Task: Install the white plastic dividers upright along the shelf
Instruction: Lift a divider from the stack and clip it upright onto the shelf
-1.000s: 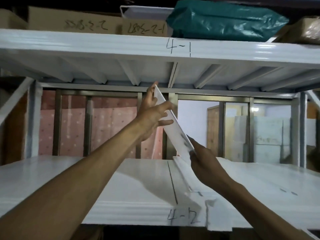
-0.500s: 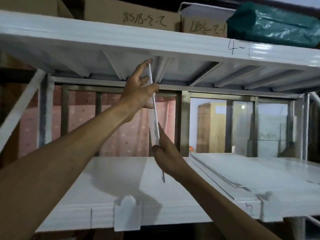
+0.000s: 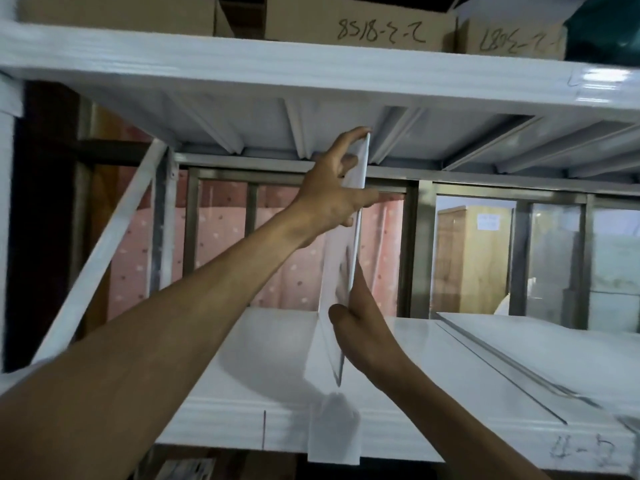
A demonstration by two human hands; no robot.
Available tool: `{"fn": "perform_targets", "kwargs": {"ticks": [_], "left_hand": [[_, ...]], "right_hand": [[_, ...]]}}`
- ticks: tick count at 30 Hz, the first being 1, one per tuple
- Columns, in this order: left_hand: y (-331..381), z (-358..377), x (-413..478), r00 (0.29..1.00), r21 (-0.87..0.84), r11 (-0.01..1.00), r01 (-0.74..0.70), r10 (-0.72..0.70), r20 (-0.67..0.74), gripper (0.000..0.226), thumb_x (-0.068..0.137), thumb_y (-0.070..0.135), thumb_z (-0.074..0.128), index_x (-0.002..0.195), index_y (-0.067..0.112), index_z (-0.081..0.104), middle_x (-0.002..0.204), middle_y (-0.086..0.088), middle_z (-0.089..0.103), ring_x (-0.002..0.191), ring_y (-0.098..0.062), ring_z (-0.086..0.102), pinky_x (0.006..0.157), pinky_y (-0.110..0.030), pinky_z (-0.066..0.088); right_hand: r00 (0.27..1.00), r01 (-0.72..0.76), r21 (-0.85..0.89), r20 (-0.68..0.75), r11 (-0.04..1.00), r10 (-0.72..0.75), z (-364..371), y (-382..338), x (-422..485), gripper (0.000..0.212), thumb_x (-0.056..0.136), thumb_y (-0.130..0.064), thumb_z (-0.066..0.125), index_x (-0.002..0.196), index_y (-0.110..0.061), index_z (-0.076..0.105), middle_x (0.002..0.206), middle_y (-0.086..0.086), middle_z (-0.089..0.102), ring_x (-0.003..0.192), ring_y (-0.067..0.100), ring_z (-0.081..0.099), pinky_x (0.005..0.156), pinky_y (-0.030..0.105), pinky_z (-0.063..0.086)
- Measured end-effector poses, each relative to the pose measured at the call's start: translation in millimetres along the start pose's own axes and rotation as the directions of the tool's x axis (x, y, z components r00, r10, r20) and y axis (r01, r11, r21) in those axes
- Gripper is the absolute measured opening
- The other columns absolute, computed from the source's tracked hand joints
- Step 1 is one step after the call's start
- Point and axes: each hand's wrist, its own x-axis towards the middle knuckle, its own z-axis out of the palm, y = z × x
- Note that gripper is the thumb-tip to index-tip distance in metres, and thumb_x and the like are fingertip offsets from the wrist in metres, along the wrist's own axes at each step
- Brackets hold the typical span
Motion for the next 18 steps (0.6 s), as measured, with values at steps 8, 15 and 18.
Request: {"fn": "perform_targets", "kwargs": {"ticks": [8,15,18], "left_hand": [[-9,5,-8,0.999,-0.017,0.999,-0.039,0.038,-0.013,0.08,0.08,-0.001,0.07,0.143,0.04,0.042,0.15,-0.001,0.04,0.139,-0.008,0.039,0.053,-0.029,0.059],[-8,1,-7,0.999,0.019,0.999,-0.036,0.036,-0.002,0.081,0.079,0.006,0.073,0.143,0.042,0.04,0.149,-0.006,0.04,0.139,-0.014,0.039,0.058,-0.036,0.062],[-9,1,-9,0.999,0.027,0.999,-0.036,0.036,-0.008,0.08,0.08,0.006,0.073,0.143,0.041,0.04,0.151,-0.004,0.038,0.139,-0.012,0.037,0.058,-0.032,0.06]], "right_hand": [[1.0,-0.013,-0.033,0.0,0.999,0.013,0,13,-7,0.081,0.09,0.008,0.035,0.151,-0.032,0.0,0.157,-0.016,0.012,0.143,0.003,0.011,0.116,0.024,0.014],[1.0,-0.003,-0.044,0.018,0.999,0.004,4,17,-2,0.084,0.083,-0.002,0.036,0.152,-0.03,-0.004,0.159,-0.011,0.009,0.144,0.008,0.014,0.116,0.028,0.019],[0.999,-0.026,-0.052,0.021,0.998,0.027,5,18,-1,0.085,0.088,0.008,0.036,0.151,-0.03,-0.006,0.159,-0.013,0.007,0.141,0.004,0.019,0.098,-0.001,0.024]]}}
